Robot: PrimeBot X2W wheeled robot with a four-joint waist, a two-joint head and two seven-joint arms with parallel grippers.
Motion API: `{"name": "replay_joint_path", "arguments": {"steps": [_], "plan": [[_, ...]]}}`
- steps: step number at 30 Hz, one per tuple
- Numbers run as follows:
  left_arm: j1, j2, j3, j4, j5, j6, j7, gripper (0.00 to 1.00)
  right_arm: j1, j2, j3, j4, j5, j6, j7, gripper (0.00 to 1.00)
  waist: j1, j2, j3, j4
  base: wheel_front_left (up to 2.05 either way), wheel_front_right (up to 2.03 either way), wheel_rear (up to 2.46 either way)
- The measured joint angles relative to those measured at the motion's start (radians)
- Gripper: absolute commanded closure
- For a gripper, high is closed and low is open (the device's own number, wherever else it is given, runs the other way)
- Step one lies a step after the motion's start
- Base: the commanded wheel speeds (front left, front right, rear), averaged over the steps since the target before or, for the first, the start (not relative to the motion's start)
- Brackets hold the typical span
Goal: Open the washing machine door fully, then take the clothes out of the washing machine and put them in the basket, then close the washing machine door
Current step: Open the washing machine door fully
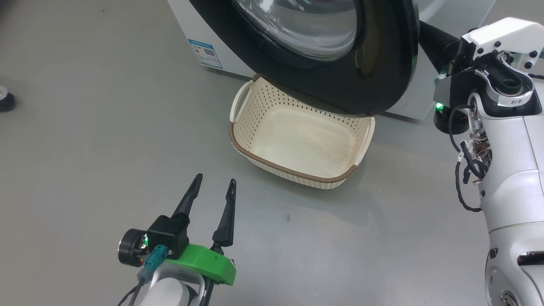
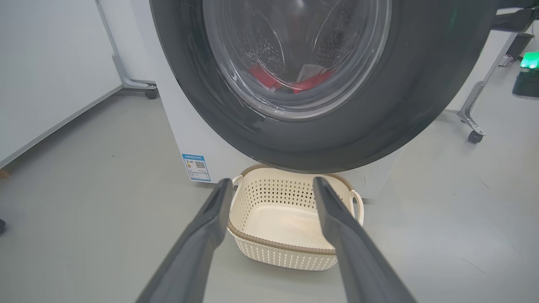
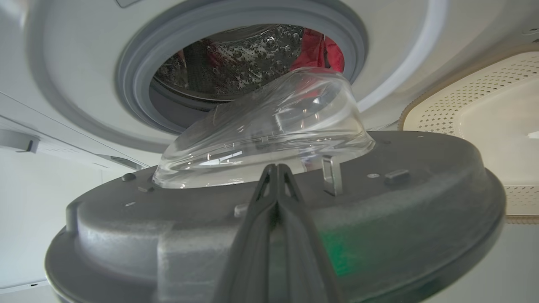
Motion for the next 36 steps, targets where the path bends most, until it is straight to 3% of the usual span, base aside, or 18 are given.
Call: {"name": "replay_joint_path", "arguments": {"steps": [20, 36], "plan": [[-0.003, 0.0, 0.008, 0.007, -0.001, 0.0, 0.0, 0.0, -0.04, -0.002, 0.038, 0.111, 0.021, 0.0, 0.063, 1.0, 0.0, 0.0, -0.021, -0.002, 0.0, 0.0, 0.0], [-0.003, 0.0, 0.009, 0.027, 0.001, 0.0, 0.0, 0.0, 0.01, 0.001, 0.075, 0.123, 0.074, 0.0, 0.127, 1.0, 0.0, 0.0, -0.068, -0.009, 0.0, 0.0, 0.0]]}}
